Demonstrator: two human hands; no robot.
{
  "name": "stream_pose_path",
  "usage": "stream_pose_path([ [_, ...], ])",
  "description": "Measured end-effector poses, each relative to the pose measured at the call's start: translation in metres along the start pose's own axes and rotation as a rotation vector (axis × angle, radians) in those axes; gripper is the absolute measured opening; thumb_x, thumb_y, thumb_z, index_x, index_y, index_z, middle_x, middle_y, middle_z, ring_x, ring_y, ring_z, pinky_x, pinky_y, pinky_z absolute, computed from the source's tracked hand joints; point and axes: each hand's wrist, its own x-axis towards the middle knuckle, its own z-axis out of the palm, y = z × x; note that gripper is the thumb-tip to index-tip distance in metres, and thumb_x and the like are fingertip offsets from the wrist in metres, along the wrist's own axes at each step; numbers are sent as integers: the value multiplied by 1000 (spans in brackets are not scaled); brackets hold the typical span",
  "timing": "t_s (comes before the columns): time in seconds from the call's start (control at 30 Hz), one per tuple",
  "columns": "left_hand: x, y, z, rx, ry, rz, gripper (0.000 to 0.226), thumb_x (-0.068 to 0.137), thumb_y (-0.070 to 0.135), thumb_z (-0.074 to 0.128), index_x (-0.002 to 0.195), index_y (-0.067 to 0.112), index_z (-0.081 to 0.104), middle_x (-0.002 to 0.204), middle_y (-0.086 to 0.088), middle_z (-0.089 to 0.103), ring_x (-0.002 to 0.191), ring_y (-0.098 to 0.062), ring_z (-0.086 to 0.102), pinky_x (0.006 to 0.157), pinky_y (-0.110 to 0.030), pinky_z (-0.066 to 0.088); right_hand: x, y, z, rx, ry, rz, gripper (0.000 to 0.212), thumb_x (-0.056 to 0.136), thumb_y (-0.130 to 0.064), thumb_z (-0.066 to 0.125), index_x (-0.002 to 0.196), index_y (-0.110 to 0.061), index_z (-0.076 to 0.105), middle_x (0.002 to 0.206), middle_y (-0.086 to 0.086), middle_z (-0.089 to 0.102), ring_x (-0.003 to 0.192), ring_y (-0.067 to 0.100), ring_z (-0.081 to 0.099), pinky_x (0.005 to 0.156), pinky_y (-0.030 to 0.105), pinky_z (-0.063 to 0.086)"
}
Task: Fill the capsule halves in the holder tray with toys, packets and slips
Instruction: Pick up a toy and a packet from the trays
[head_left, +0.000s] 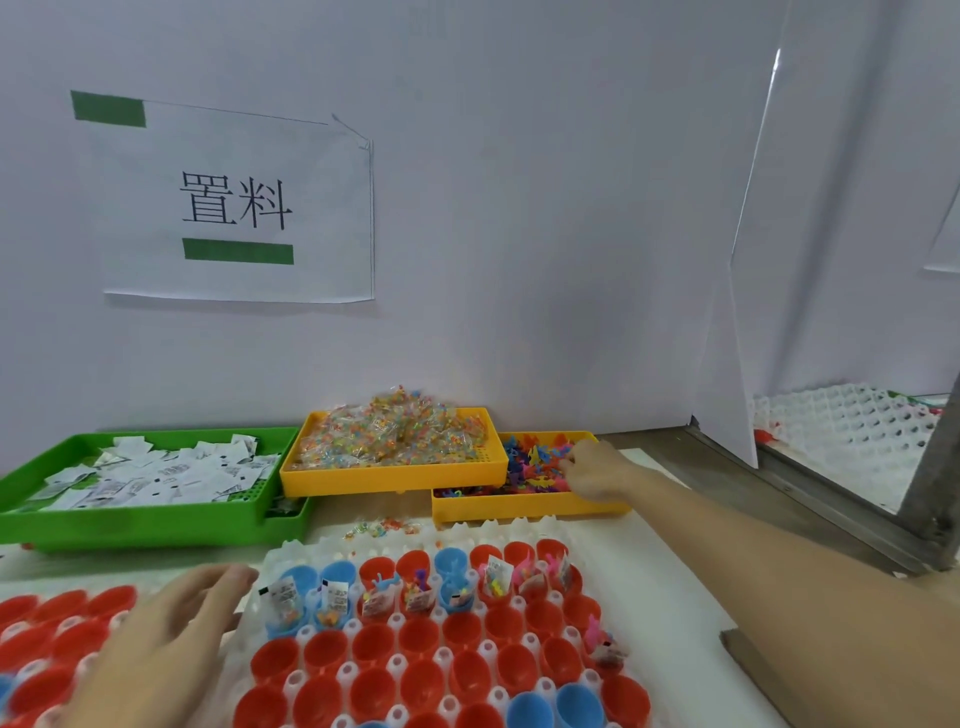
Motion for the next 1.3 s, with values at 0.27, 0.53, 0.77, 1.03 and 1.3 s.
stream_pose_path([
  [0.27, 5, -7, 0, -5, 65, 51, 26, 96, 33, 57, 79, 46, 72, 84, 24, 73, 83, -14, 73, 80, -48, 55, 13, 3, 7, 4, 194, -16, 7, 91, -13, 71, 96, -12, 67, 104, 7, 68, 91, 20, 63, 73, 30, 51],
  [0.53, 4, -8, -1, 43, 71, 65, 22, 95, 37, 57, 83, 48, 71, 83, 23, 73, 84, -14, 72, 66, -39, 55, 9, 1, 8, 186, 337, -56, 4, 92, -13, 63, 95, -17, 64, 97, 2, 66, 90, 20, 62, 78, 35, 55],
  [0.77, -6, 0, -5, 59, 99, 106, 15, 80, 61, 60, 85, 51, 70, 82, 23, 74, 86, -14, 71, 77, -51, 58, -25, -14, -4, 593, 612, -56, 4, 90, -15, 70, 90, -11, 70, 76, -6, 64, 75, 11, 63, 61, 16, 45],
  [1.03, -21, 21, -5, 81, 52, 200, 30, 93, 16, 63, 78, 40, 71, 85, 11, 76, 93, -18, 69, 86, -50, 53, -127, -47, -11, 1080, 282, -253, 12, 91, -10, 69, 100, -17, 71, 77, 0, 77, 74, 11, 74, 63, 16, 54],
  [1.3, -53, 55, 3, 109, -59, 469, 11, 86, 18, 70, 86, 28, 75, 85, 16, 75, 83, 1, 68, 73, -12, 51, -184, -77, -5, 1022, 121, -444, 5, 85, -15, 77, 84, -20, 75, 82, -4, 76, 78, 11, 74, 72, 19, 57],
])
